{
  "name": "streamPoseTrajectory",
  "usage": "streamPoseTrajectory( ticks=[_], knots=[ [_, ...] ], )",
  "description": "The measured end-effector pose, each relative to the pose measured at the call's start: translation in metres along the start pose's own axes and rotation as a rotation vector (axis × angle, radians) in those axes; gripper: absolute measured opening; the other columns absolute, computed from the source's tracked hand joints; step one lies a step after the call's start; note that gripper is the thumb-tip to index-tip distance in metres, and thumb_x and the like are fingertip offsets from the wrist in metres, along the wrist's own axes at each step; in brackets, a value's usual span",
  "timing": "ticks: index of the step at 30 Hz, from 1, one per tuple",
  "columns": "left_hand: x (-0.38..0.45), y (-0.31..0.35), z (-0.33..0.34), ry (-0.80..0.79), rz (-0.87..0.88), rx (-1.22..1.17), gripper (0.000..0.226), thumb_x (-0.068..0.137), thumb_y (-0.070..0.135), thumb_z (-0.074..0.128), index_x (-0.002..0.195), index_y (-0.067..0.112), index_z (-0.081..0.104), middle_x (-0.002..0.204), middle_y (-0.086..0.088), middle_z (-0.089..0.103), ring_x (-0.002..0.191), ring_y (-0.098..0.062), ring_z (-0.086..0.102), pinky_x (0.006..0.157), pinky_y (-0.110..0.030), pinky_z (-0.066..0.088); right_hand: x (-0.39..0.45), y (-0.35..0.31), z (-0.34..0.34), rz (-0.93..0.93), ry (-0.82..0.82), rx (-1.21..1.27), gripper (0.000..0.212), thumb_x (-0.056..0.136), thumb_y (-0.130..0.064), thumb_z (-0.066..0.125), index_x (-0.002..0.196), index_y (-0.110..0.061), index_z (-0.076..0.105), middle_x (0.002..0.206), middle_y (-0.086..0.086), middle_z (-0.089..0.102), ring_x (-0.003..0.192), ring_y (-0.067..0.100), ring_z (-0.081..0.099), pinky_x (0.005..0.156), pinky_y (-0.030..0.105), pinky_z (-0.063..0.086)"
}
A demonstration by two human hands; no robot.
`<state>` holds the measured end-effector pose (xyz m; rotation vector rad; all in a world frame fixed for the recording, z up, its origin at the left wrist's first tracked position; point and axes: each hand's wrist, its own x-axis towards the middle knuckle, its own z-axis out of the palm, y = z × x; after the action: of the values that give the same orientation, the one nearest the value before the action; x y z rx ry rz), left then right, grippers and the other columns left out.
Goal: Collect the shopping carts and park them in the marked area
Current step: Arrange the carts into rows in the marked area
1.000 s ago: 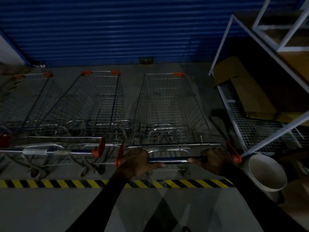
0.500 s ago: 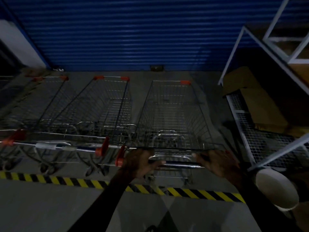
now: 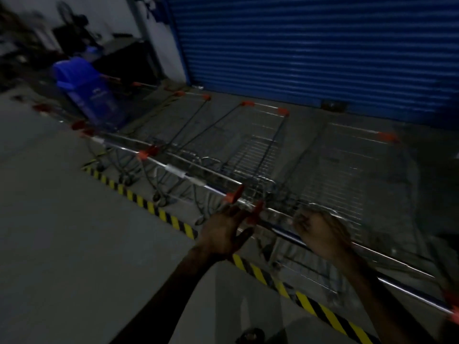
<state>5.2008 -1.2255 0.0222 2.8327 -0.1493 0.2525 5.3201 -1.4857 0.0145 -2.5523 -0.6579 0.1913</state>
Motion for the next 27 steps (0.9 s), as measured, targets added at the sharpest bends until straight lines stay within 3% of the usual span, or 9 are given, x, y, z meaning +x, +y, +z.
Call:
streamPoseTrajectory(
  ticks=[3, 6, 9, 12, 17, 20, 22, 24, 27],
  knots=[
    [-0.015, -0.039, -0.027, -0.044, -0.109, 0.075, 0.063, 0.099, 0.061, 0.041, 0.128, 0.013, 0.071, 0.115, -0.013, 0.07, 0.106, -0.037, 0.065, 0.083, -0.044, 0.055, 0.027, -0.055, 0.024, -0.102, -0.05, 0.069, 0.031, 0.09, -0.061, 0.058, 0.102, -0.034, 0.068, 0.094, -0.015, 0.074, 0.085, 0.007, 0.07, 0.074, 0.033, 0.058],
    [-0.009, -0.087, -0.047, -0.064, -0.149, 0.113, 0.075, 0.095, 0.07, 0.033, 0.125, 0.013, 0.07, 0.116, -0.014, 0.069, 0.107, -0.037, 0.064, 0.085, -0.043, 0.053, 0.045, -0.103, 0.037, -0.14, -0.037, 0.066, 0.027, 0.091, -0.058, 0.063, 0.109, -0.039, 0.07, 0.091, -0.022, 0.069, 0.084, 0.004, 0.065, 0.072, 0.026, 0.049],
    [0.01, -0.148, -0.055, 0.022, -0.086, 0.145, 0.06, 0.097, 0.063, 0.048, 0.117, 0.012, 0.073, 0.112, -0.017, 0.071, 0.097, -0.039, 0.069, 0.079, -0.043, 0.059, 0.068, -0.136, 0.052, -0.143, 0.029, 0.009, 0.024, 0.094, -0.053, 0.064, 0.104, -0.032, 0.07, 0.098, -0.012, 0.071, 0.091, 0.015, 0.067, 0.075, 0.031, 0.052],
    [0.035, -0.205, -0.061, 0.049, -0.038, 0.171, 0.05, 0.097, 0.059, 0.053, 0.114, 0.017, 0.075, 0.117, -0.013, 0.073, 0.1, -0.037, 0.071, 0.08, -0.042, 0.059, 0.097, -0.159, 0.072, -0.079, 0.027, -0.022, 0.035, 0.091, -0.055, 0.059, 0.108, -0.025, 0.068, 0.111, 0.0, 0.07, 0.105, 0.027, 0.067, 0.086, 0.036, 0.052],
    [0.066, -0.291, -0.069, 0.006, 0.016, 0.168, 0.071, 0.091, 0.069, 0.048, 0.117, 0.01, 0.077, 0.114, -0.018, 0.077, 0.106, -0.039, 0.072, 0.085, -0.045, 0.057, 0.133, -0.198, 0.108, 0.026, -0.036, -0.147, 0.038, 0.097, -0.047, 0.054, 0.111, -0.016, 0.07, 0.111, 0.01, 0.072, 0.105, 0.033, 0.069, 0.083, 0.032, 0.05],
    [0.079, -0.338, -0.068, -0.053, 0.053, 0.14, 0.094, 0.084, 0.095, 0.037, 0.109, 0.015, 0.082, 0.112, -0.013, 0.079, 0.107, -0.036, 0.073, 0.088, -0.044, 0.059, 0.145, -0.206, 0.138, 0.099, -0.082, -0.105, 0.061, 0.088, -0.06, 0.039, 0.121, -0.02, 0.07, 0.105, 0.01, 0.076, 0.103, 0.034, 0.072, 0.092, 0.041, 0.056],
    [0.084, -0.362, -0.064, -0.099, 0.061, 0.119, 0.095, 0.079, 0.101, 0.035, 0.096, 0.021, 0.083, 0.105, -0.006, 0.081, 0.102, -0.031, 0.075, 0.085, -0.04, 0.058, 0.146, -0.205, 0.155, 0.129, -0.059, -0.132, 0.059, 0.094, -0.058, 0.044, 0.137, -0.022, 0.063, 0.114, 0.01, 0.076, 0.113, 0.033, 0.069, 0.112, 0.049, 0.044],
    [0.09, -0.373, -0.059, -0.121, 0.066, 0.148, 0.087, 0.078, 0.097, 0.037, 0.089, 0.023, 0.082, 0.101, -0.005, 0.081, 0.1, -0.03, 0.075, 0.083, -0.038, 0.056, 0.144, -0.207, 0.162, 0.142, -0.019, -0.216, 0.053, 0.102, -0.052, 0.048, 0.145, -0.022, 0.057, 0.116, 0.011, 0.075, 0.12, 0.029, 0.066, 0.126, 0.052, 0.02],
    [0.094, -0.379, -0.047, -0.135, 0.102, 0.179, 0.086, 0.079, 0.097, 0.031, 0.078, 0.024, 0.075, 0.09, -0.007, 0.08, 0.092, -0.031, 0.076, 0.077, -0.037, 0.052, 0.143, -0.208, 0.165, 0.141, 0.016, -0.314, 0.053, 0.105, -0.053, 0.044, 0.143, -0.018, 0.058, 0.112, 0.008, 0.077, 0.114, 0.026, 0.069, 0.125, 0.05, -0.005]
  ],
)
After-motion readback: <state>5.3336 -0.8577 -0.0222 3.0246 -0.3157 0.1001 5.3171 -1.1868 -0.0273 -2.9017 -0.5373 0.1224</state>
